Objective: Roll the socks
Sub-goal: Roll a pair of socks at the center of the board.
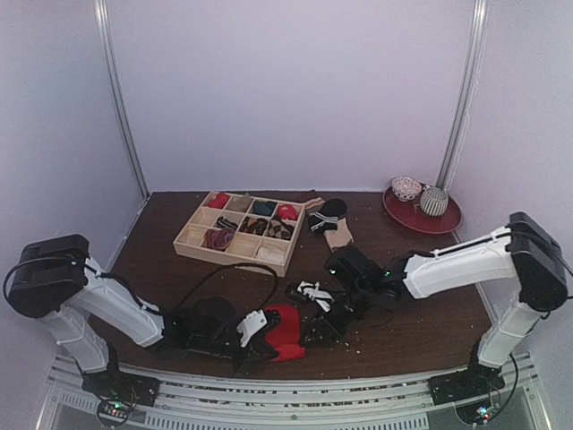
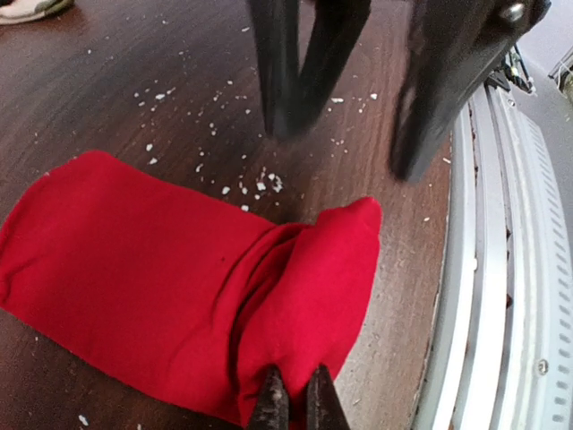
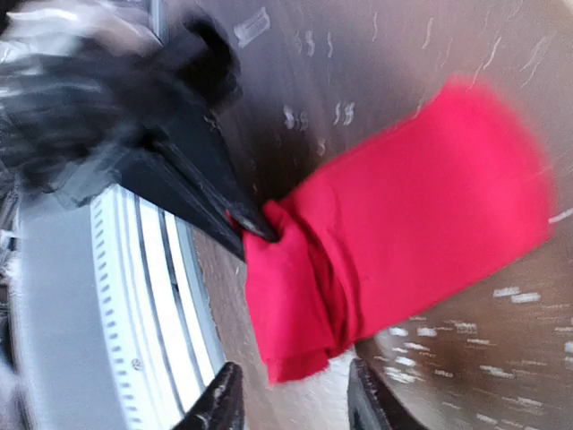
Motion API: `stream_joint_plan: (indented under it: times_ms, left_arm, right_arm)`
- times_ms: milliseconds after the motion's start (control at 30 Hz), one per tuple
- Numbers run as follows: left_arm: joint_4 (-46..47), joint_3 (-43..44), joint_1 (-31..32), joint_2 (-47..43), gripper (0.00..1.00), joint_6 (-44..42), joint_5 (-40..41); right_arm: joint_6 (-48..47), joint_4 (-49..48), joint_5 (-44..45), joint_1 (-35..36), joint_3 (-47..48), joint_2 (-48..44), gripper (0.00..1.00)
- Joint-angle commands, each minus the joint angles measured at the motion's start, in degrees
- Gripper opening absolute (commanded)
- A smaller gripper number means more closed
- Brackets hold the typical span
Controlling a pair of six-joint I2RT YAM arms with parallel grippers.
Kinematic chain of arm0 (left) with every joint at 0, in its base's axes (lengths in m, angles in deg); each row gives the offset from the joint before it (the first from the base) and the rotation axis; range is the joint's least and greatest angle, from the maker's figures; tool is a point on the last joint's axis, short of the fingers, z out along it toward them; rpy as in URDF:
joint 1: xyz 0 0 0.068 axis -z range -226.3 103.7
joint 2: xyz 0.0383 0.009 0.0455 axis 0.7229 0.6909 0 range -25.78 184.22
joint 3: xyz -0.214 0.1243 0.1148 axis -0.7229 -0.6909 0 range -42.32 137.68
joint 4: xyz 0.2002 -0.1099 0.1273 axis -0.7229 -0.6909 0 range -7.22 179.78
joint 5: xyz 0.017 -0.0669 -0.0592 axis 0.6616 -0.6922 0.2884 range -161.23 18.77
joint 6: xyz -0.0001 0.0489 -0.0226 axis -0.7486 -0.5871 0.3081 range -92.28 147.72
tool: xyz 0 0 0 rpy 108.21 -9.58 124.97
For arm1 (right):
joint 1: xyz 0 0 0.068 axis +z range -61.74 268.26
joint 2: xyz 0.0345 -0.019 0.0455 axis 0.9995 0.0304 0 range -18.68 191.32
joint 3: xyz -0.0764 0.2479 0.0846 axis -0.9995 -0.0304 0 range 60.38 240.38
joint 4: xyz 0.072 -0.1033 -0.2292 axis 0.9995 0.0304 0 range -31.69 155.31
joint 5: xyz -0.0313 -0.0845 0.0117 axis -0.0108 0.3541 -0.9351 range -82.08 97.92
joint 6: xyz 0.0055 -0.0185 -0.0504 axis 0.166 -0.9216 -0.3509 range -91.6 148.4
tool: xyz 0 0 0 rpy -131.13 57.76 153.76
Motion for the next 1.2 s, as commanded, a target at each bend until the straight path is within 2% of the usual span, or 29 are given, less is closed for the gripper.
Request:
stream_joint_plan:
  times_ms: [0,33,133,267,367,667,1033,1100,1167]
  left_arm:
    - [-16.78,1.8,-2.14,0.66,0.0,7.37,-8.99]
    - [-17.23,2.24,-3.07,0.77,0.0,7.97,-11.49]
    - [-17.14,2.25,-5.24,1.6,0.0,9.68,-17.1]
    - [-18.6,2.72,-6.79,3.58,0.0,9.86,-20.3]
    - [-18.99,3.27,-7.07,4.82,0.0,9.41,-21.39]
    - [-19.08,4.06,-7.21,5.77,0.0,8.28,-23.3]
    - [-18.8,3.93,-8.0,6.79,0.0,7.33,-23.91]
    - [-19.18,4.37,-8.0,6.6,0.0,7.08,-23.52]
    - [-20.46,4.97,-8.0,5.92,0.0,6.31,-21.99]
  right_arm:
    - [-11.66,-20.87,16.86,4.51,-13.02,-13.6,0.47]
    - [-16.43,-25.06,21.57,7.7,-15.66,-15.77,0.5]
    - [-27.69,-32.32,28.48,12.98,-20.71,-16.82,0.54]
    - [-35.91,-31.13,31.88,17.01,-20.13,-13.55,0.54]
    - [-38.26,-29.89,33.21,18.26,-18.52,-10.4,0.54]
    - [-39.27,-28.03,32.34,18.51,-14.41,-2.67,0.5]
    - [-34.89,-25.82,30.37,18.68,-13.24,2.98,0.35]
    - [-33.72,-25.0,31.38,18.67,-12.76,4.28,0.31]
    - [-30.42,-23.54,32.18,18.31,-11.59,5.43,0.18]
